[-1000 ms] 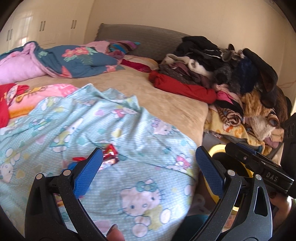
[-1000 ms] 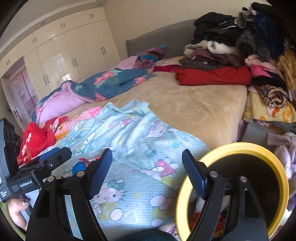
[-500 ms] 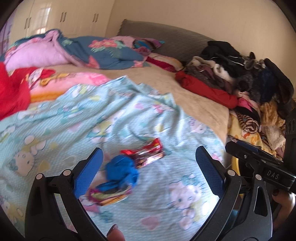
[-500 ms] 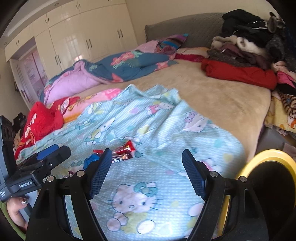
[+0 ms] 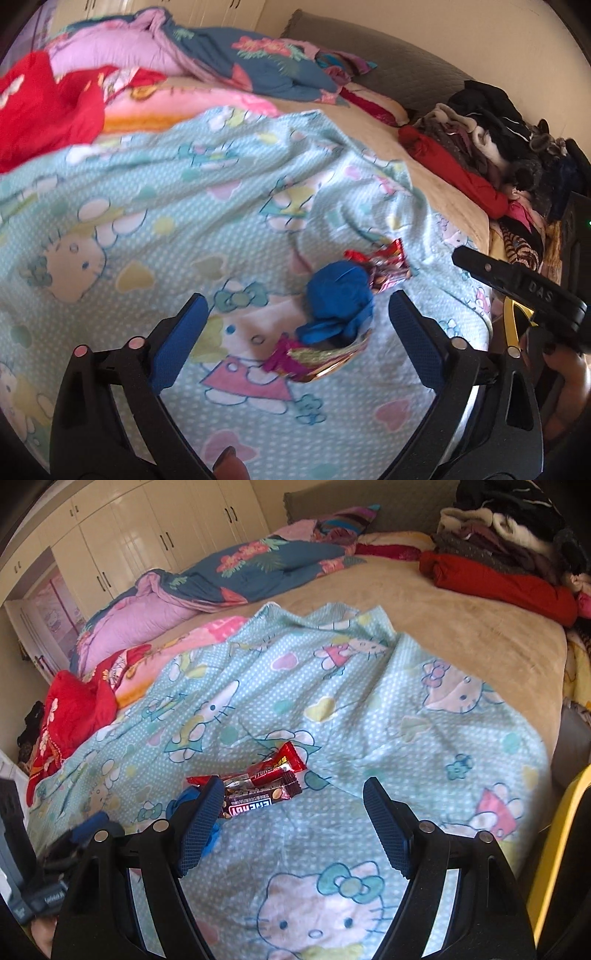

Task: Collect trash
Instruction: 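Close the left tool on the purple foil wrapper while the right tool grips the candy bars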

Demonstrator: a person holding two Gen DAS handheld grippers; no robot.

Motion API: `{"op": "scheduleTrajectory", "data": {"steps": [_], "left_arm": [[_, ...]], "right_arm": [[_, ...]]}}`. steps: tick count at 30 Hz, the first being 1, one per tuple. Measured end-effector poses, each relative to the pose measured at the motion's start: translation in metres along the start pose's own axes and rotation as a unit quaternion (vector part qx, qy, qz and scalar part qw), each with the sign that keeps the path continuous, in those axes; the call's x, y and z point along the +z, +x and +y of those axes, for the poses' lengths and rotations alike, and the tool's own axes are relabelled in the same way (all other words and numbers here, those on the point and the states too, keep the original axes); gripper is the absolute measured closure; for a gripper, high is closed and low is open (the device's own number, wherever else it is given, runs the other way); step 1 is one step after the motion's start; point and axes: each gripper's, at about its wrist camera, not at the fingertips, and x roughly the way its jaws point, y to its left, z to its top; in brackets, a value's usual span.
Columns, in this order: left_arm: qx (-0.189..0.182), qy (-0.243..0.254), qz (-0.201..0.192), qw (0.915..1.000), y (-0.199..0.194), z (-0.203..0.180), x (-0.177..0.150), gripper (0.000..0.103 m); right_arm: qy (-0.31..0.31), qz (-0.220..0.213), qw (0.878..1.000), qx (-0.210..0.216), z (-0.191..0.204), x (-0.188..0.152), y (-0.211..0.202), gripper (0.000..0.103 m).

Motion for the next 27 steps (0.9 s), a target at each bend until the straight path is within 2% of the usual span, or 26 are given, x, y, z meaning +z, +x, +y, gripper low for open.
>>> {"op": "scheduleTrajectory", "data": {"steps": [7,16,17,22,24,27], "left_arm": [[-0.028,-0.013,0.029,0.9991,0.012,0.010,-0.011,0.030],[-0.057,0.025,0.057,0.9964,0.019,0.000,-0.021,0.041],[-0.058,0.028,0.059,0.9962,0.020,-0.001,-0.022,0.042],[-0.062,0.039,0.068,0.9950,0.020,-0.003,-0.026,0.048],[-0.063,0.041,0.070,0.9947,0.020,-0.004,-0.026,0.051],[-0.063,0.049,0.074,0.9940,0.020,-0.007,-0.028,0.053]], "right_arm": [[0.016,0.026,1.000,0.003,0.003,0.002,0.027,0.028],[0.055,0.057,0.997,0.017,0.006,0.002,0.058,0.032],[0.055,0.060,0.997,0.017,0.006,0.002,0.060,0.034],[0.067,0.074,0.995,0.021,0.003,-0.003,0.069,0.054],[0.068,0.075,0.994,0.027,0.000,-0.005,0.067,0.056],[0.073,0.078,0.993,0.041,-0.005,-0.009,0.063,0.065]]}}
